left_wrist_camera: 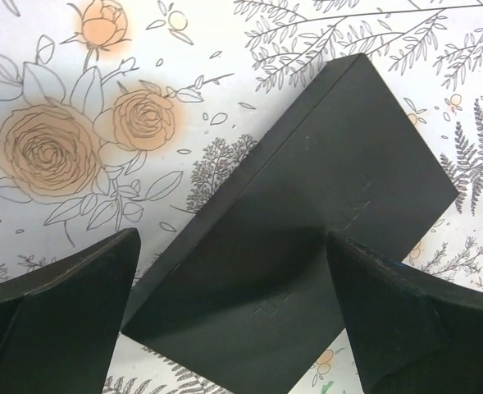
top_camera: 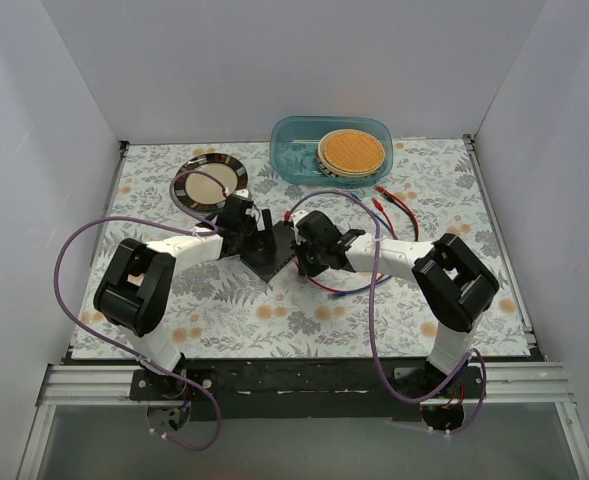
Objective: Insert the plug into the switch port
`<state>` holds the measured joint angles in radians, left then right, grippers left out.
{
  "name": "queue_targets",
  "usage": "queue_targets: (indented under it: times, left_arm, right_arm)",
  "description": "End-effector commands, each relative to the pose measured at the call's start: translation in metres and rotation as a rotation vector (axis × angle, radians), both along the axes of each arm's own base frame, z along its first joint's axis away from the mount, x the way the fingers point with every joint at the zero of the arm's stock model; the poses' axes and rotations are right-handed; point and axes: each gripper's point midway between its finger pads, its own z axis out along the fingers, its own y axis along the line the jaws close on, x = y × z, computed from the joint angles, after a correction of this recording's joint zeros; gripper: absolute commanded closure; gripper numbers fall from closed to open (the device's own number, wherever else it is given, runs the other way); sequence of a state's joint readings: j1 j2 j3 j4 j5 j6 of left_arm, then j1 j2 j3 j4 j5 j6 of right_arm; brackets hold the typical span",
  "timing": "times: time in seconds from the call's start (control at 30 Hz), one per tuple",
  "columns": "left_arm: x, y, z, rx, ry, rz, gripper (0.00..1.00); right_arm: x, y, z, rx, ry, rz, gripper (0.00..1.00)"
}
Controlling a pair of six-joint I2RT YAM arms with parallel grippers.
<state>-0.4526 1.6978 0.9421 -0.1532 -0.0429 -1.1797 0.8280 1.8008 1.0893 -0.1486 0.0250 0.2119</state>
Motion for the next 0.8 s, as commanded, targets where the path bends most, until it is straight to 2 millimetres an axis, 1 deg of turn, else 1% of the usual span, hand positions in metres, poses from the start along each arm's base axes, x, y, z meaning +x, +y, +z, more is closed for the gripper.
queue_targets:
  times: [0.0, 0.07, 0.17, 0.23, 0.4, 0.57, 0.7, 0.77]
  left_arm:
    - [0.0, 0.018, 0.011, 0.013, -0.012, 0.061, 0.02]
    - [-0.001, 0.022, 0.008, 0.011, -0.003, 0.064, 0.02]
    - [-0.002, 0.031, 0.007, -0.006, 0.006, 0.078, 0.02]
    - [0.0, 0.037, 0.008, -0.024, 0.002, 0.089, 0.03]
    - [0.002, 0.043, 0.007, -0.03, -0.003, 0.087, 0.03]
    - [0.01, 0.042, 0.009, -0.034, -0.036, 0.08, 0.03]
    - [0.016, 0.034, 0.012, -0.064, -0.044, 0.047, 0.03]
    - [0.018, 0.032, 0.013, -0.07, -0.048, 0.043, 0.03]
  right_arm:
    - [-0.005, -0.004, 0.014, -0.018, -0.046, 0.038, 0.99]
    - [-0.009, -0.005, 0.012, -0.029, -0.051, 0.047, 0.99]
    - [-0.012, -0.002, 0.013, -0.019, -0.071, 0.057, 0.99]
    - [-0.016, 0.001, 0.012, -0.021, -0.074, 0.068, 0.99]
    - [-0.022, 0.007, 0.001, -0.064, -0.064, 0.102, 0.99]
    - [-0.022, 0.021, -0.001, -0.071, -0.062, 0.124, 0.99]
    - [-0.02, 0.027, -0.006, -0.101, -0.046, 0.127, 0.99]
    - [-0.019, 0.033, -0.004, -0.099, -0.046, 0.129, 0.99]
